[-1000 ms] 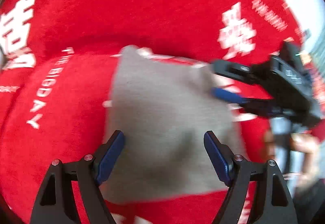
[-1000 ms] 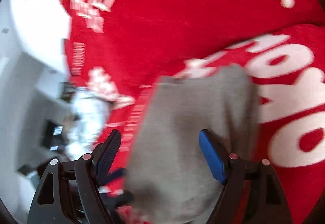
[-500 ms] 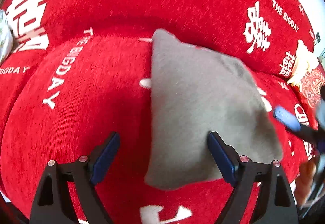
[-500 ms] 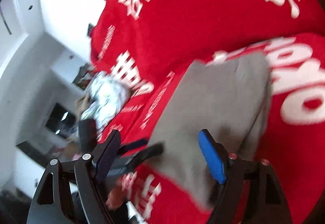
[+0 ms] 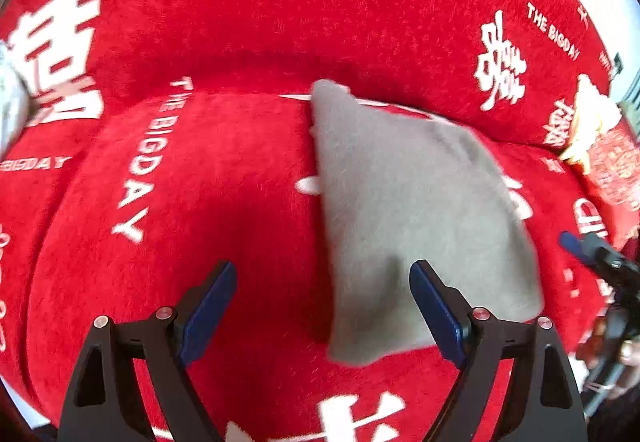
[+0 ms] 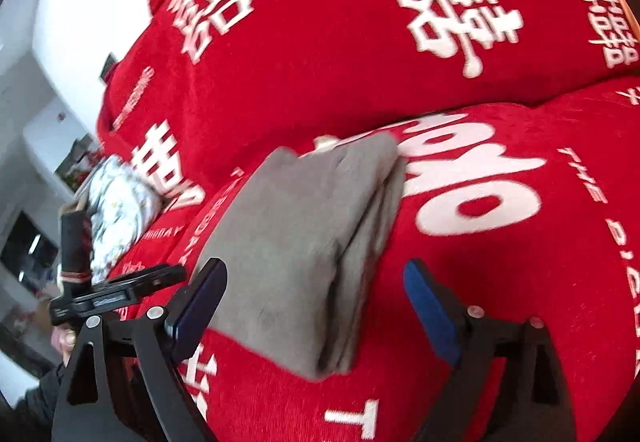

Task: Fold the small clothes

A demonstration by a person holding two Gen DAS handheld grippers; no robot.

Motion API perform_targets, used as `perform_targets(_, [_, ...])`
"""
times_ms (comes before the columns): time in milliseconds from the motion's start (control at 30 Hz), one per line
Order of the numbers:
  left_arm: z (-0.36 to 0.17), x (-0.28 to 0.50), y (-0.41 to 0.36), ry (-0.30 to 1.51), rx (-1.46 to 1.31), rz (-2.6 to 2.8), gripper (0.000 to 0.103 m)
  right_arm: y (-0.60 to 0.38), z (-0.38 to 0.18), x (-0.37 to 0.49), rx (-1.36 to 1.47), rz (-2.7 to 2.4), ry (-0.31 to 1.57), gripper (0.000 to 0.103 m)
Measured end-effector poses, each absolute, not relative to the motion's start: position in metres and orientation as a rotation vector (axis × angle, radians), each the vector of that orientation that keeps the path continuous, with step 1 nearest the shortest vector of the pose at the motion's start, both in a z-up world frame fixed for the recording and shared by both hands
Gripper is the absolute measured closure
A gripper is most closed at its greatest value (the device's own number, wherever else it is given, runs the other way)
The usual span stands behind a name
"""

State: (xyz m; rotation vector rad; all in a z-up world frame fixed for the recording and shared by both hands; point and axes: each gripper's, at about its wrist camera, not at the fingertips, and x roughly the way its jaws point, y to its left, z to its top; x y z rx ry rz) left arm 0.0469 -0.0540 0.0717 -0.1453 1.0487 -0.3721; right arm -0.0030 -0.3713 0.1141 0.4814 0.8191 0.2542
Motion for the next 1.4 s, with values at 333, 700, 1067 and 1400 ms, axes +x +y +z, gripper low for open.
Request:
perform_targets(333, [0.041,0.126,-0.084,1.268,-0.308,-0.427,0.014,-0.386,0.074,0.064,0.706,0.158,0.957,0.007])
perform_targets(700, [0.009,0.15,-0.107,1.224,-0.28,-0.534,0.0,-0.335,0.038,0.113,0.501,0.218,1.042,0.0])
perform_targets(1067, [0.03,0.136,-0.124,1.095,-0.139,-0.568,0.038,-0.32,0.052,0.105,0.483,0.175,1.011,0.058])
perform_targets(1400, [0.051,0.115,-0.107,1.071,-0.157,-0.554,0.049,-0.3,0.078,0.09,0.43,0.165,0.985,0.06])
